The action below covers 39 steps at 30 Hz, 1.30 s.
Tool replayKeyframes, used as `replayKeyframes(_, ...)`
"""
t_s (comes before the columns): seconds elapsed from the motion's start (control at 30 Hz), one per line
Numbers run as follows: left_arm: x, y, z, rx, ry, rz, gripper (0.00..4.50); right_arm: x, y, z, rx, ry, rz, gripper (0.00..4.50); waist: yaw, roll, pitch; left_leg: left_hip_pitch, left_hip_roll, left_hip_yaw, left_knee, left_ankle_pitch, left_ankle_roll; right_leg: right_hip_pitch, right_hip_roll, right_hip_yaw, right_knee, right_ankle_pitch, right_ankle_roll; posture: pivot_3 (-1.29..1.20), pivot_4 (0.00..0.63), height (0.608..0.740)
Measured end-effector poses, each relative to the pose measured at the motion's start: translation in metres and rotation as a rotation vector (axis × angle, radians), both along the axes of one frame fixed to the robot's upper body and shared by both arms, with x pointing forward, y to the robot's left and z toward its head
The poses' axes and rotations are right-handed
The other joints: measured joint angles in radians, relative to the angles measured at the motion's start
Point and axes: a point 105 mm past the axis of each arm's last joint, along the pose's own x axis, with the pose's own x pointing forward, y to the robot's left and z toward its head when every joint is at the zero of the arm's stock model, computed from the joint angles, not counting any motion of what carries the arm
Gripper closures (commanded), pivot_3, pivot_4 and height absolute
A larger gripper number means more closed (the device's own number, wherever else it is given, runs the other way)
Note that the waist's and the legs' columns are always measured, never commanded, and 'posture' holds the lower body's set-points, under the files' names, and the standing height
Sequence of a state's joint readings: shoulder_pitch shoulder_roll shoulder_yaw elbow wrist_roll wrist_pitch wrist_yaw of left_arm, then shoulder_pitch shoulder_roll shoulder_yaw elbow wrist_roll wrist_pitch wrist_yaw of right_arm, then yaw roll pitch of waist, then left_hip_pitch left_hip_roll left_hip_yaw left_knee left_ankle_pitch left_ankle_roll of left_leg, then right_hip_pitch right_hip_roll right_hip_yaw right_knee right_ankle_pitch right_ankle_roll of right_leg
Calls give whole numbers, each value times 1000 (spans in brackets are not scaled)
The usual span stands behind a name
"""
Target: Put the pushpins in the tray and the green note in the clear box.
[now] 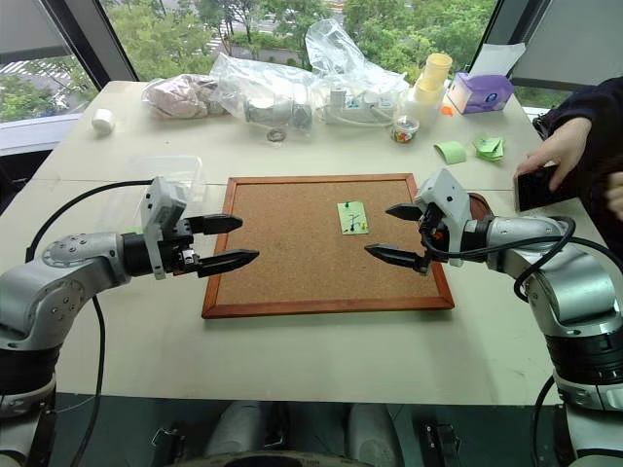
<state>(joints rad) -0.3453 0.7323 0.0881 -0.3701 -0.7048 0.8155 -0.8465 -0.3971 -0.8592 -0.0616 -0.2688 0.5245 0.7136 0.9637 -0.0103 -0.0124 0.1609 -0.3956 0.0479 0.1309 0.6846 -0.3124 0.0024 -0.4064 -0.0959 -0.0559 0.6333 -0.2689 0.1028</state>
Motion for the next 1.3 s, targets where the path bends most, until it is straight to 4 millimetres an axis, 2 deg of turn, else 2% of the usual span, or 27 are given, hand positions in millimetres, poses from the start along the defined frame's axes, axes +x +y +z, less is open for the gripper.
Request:
replayKeyframes(0.77,-1,-1,-4,-15,-13,-7,75,0,0,0,0,1,3,0,0,0,0,0,0,0,0,0,0,0,0,0,0,0,0,0,150,740)
replayKeyframes(0.87,2,-3,-5,-19,-17,1,895,0,0,0,0,1,3,0,0,0,0,0,0,0,0,0,0,0,0,0,0,0,0,0,150,740)
replayKeyframes(0.93,4,-5,-7,-22,-15,3,1806,0,0,0,0,1,3,0,0,0,0,0,0,0,0,0,0,0,0,0,0,0,0,0,150,740)
replayKeyframes(0.97,4,-6,-8,-22,-13,-1,2442,0,0,0,0,1,3,0,0,0,0,0,0,0,0,0,0,0,0,0,0,0,0,0,150,740)
replayKeyframes(1.0,5,-8,-9,-19,-12,-6,2830,0,0,0,0,1,3,0,0,0,0,0,0,0,0,0,0,0,0,0,0,0,0,0,150,740)
replayKeyframes(1.1,8,-15,-6,-7,-32,-25,4411,0,0,0,0,1,2,0,1,0,0,0,0,0,0,0,0,0,0,0,0,0,0,0,150,740)
replayKeyframes(1.3,18,-25,-10,18,-49,-37,4463,0,0,0,0,-2,-5,0,0,0,0,0,0,0,0,0,0,0,0,0,0,0,0,0,150,740)
